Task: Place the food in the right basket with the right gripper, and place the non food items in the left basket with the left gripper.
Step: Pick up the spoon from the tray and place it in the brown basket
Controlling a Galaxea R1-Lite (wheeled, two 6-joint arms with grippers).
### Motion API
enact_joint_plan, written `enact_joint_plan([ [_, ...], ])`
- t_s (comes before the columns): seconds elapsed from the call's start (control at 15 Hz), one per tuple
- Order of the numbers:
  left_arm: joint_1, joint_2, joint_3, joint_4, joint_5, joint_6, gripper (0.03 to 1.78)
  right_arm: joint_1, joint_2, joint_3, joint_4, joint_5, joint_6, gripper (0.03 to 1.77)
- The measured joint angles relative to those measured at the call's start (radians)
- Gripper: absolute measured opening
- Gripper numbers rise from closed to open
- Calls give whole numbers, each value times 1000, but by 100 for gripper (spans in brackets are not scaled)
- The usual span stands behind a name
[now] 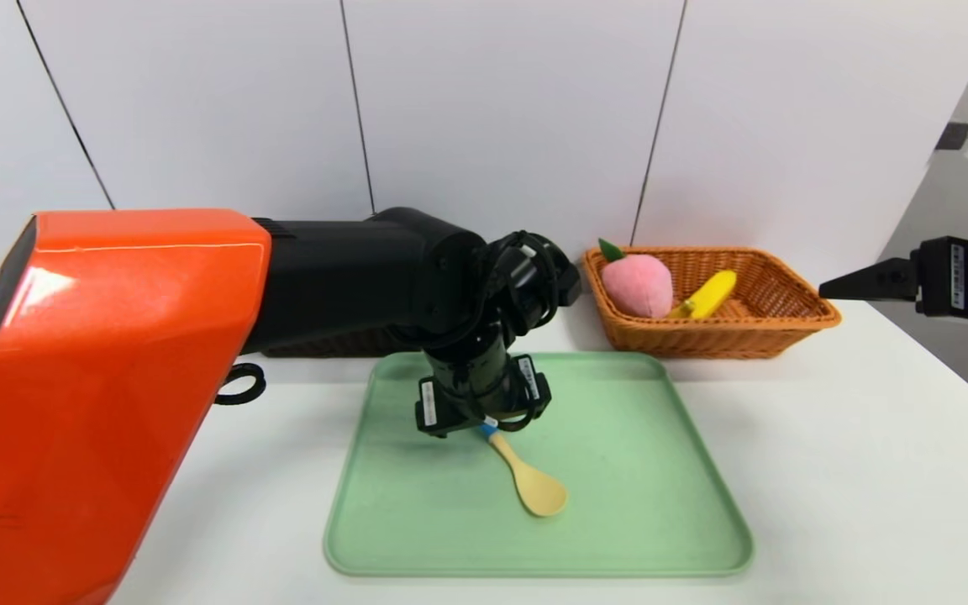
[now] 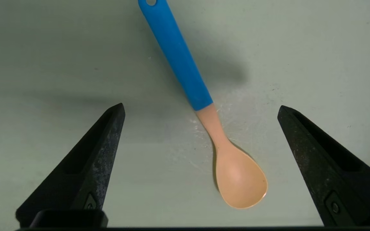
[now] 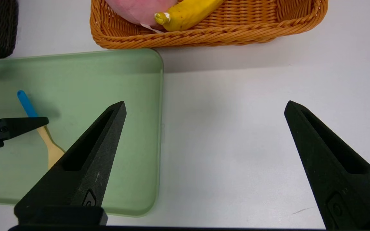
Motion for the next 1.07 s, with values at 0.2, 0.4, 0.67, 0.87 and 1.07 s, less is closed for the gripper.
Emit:
enact_joint_plan([
  [0.2, 0, 5, 0, 4, 2, 27, 169, 0, 0, 0, -4, 0, -1, 170],
  [0.4, 0, 10, 0, 5, 3, 32, 169, 0, 1, -1, -4, 2, 0, 170],
  [0.67, -3, 20, 0, 7, 3, 40, 169, 0, 1, 0, -4, 3, 0, 170],
  [0.87, -3, 24, -1, 4, 4, 41, 169, 0, 3, 0, -4, 4, 0, 170],
  [1.07, -3, 31, -1, 1, 4, 41, 169, 0, 7, -2, -6, 3, -1, 170],
])
